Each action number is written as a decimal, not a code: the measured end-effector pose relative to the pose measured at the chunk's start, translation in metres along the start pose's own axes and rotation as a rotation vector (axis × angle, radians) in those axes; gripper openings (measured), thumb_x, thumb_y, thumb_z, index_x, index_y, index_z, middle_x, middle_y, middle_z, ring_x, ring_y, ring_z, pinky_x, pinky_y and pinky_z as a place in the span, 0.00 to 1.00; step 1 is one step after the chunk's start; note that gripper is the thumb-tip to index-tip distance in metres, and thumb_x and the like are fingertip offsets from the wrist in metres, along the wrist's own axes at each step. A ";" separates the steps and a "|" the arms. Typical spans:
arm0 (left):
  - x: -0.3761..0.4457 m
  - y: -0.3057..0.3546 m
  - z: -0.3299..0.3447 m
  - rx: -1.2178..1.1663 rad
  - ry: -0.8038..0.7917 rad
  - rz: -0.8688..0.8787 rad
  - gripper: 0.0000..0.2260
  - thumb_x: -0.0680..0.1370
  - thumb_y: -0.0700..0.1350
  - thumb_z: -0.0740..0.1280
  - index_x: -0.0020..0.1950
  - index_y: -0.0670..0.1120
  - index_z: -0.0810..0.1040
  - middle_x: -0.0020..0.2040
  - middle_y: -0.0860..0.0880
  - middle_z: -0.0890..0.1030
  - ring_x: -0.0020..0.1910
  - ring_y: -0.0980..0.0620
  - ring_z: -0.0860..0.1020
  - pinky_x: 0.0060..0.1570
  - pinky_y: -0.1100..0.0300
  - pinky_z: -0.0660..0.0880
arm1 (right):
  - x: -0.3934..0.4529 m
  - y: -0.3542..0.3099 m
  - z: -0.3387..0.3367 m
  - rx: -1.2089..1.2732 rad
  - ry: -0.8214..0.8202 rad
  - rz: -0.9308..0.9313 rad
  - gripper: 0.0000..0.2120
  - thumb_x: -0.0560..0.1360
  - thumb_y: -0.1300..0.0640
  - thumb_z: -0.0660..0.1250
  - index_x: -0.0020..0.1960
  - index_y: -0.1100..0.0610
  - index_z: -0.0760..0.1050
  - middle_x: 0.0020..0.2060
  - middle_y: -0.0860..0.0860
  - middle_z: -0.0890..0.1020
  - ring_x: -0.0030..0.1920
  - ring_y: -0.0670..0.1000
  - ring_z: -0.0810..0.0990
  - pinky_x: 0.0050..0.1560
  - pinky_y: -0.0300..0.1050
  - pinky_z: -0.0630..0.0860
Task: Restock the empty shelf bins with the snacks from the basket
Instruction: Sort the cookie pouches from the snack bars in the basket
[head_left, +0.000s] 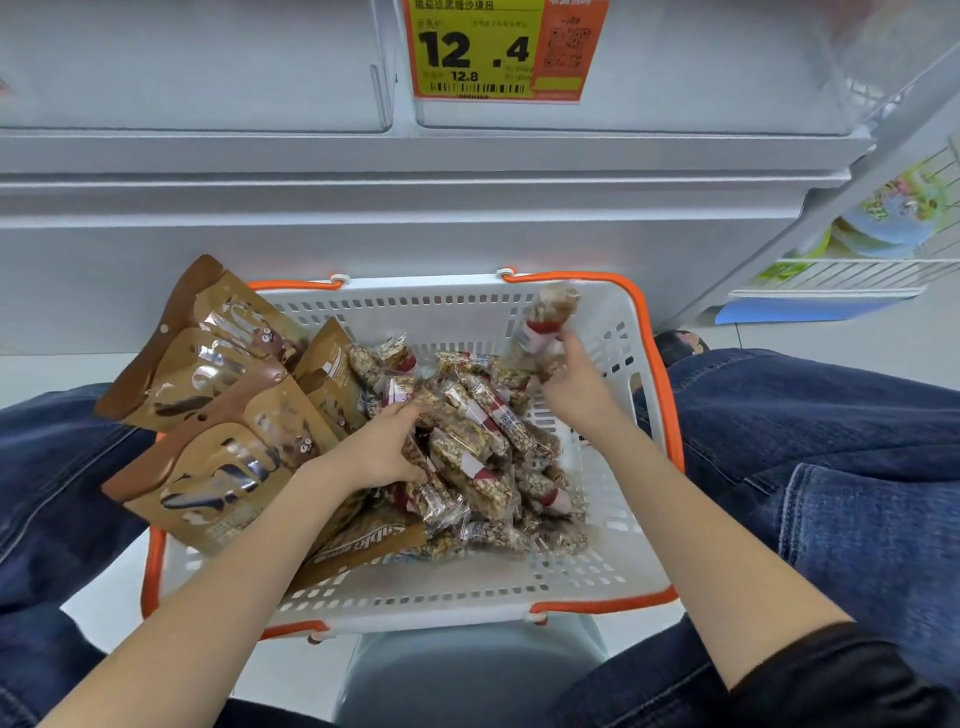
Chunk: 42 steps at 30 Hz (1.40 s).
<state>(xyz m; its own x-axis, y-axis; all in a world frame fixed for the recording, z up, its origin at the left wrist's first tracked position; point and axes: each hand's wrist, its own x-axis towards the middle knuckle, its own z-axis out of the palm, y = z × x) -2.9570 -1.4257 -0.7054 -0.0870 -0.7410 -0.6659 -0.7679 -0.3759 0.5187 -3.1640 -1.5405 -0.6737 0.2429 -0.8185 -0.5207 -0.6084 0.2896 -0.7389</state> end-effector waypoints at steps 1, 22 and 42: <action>0.001 -0.001 0.001 0.001 0.022 -0.017 0.39 0.71 0.45 0.74 0.76 0.49 0.56 0.72 0.45 0.61 0.69 0.47 0.64 0.65 0.56 0.64 | -0.001 0.000 0.005 -0.216 0.084 -0.117 0.32 0.72 0.71 0.63 0.72 0.52 0.61 0.64 0.54 0.71 0.54 0.53 0.78 0.45 0.43 0.79; -0.060 -0.013 0.025 0.473 -0.244 0.058 0.34 0.65 0.62 0.73 0.67 0.53 0.67 0.77 0.52 0.42 0.75 0.47 0.38 0.70 0.38 0.57 | -0.012 0.015 0.069 -1.595 -0.696 -0.988 0.34 0.73 0.64 0.67 0.73 0.42 0.59 0.77 0.50 0.40 0.77 0.59 0.42 0.67 0.75 0.52; -0.063 -0.045 -0.002 0.365 -0.031 -0.016 0.10 0.72 0.37 0.66 0.34 0.47 0.68 0.77 0.56 0.53 0.48 0.51 0.79 0.45 0.55 0.73 | -0.028 0.064 0.115 -1.741 -0.964 -0.912 0.41 0.77 0.58 0.65 0.75 0.37 0.41 0.77 0.52 0.54 0.77 0.55 0.47 0.72 0.64 0.48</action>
<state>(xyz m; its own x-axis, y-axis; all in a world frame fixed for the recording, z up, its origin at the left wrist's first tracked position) -2.9155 -1.3638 -0.6857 -0.0881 -0.7175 -0.6909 -0.9447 -0.1598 0.2863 -3.1233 -1.4420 -0.7554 0.6384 0.1564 -0.7536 0.1122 -0.9876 -0.1100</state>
